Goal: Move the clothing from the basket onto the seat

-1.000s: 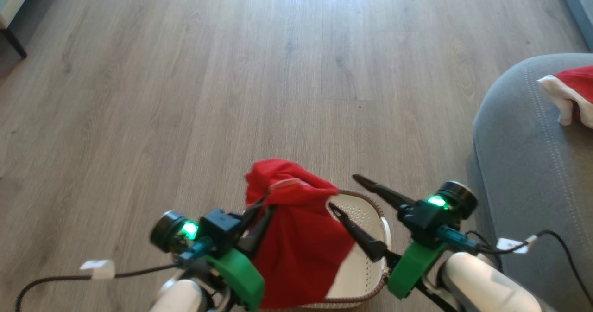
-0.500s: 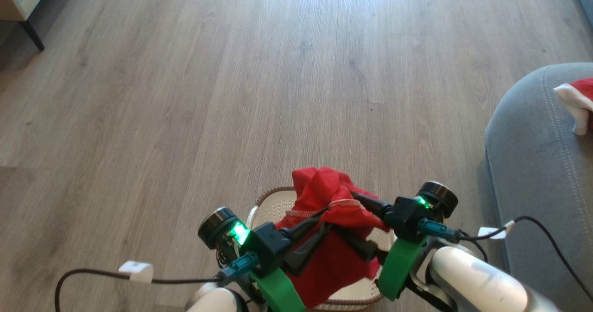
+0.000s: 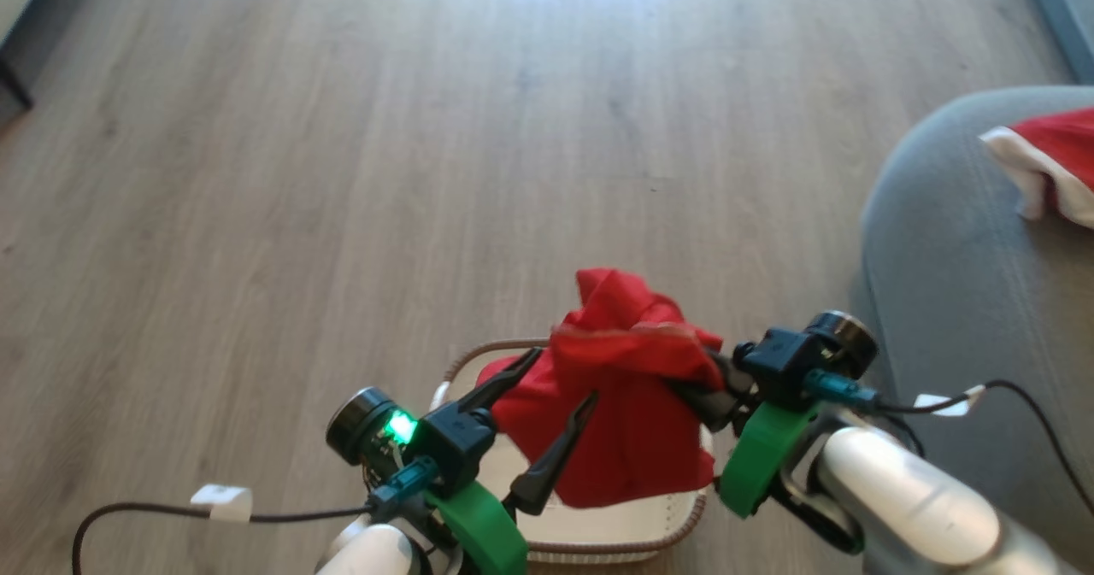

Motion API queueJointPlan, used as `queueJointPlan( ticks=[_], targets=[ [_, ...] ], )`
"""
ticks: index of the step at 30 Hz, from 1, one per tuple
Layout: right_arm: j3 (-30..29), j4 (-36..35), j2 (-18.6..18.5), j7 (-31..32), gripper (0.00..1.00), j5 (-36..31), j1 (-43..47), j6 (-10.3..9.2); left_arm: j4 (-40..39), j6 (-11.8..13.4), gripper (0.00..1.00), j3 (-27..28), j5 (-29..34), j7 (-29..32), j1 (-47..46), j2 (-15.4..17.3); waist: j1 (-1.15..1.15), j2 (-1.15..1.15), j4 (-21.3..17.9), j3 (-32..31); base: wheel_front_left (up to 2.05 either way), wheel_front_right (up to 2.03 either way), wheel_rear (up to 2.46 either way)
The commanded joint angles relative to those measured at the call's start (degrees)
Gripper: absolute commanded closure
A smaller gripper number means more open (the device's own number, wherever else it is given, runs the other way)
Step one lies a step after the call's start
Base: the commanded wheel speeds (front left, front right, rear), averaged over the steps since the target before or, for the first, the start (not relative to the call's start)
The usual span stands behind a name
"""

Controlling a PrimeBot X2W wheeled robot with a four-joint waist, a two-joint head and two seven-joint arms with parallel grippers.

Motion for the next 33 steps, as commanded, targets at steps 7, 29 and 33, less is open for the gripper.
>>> queueJointPlan(
  ticks=[7,29,33],
  targets=[
    [-6.01,-3.60,-2.85,-0.39,1.00,-0.97,1.53,-0.02,3.35,1.05,0.00,1.75,-0.75,-3.57,-1.84,-2.17,0.00,0.00,-10.52,1.80,0.00,0.00,0.00],
    [-21.92,-6.20,-3.97,-0.39,1.00,-4.21,7.48,-0.02,8.76,0.03,0.00,-0.98,0.83,-5.68,-4.93,-6.63,0.00,0.00,-21.55,5.57,0.00,0.00,0.00],
    [-26.03,-6.21,-2.32,-0.39,1.00,-3.52,7.20,-0.02,8.66,0.08,0.00,-0.79,1.21,-5.69,-5.88,-6.79,0.00,0.00,-20.68,7.57,0.00,0.00,0.00]
  ],
)
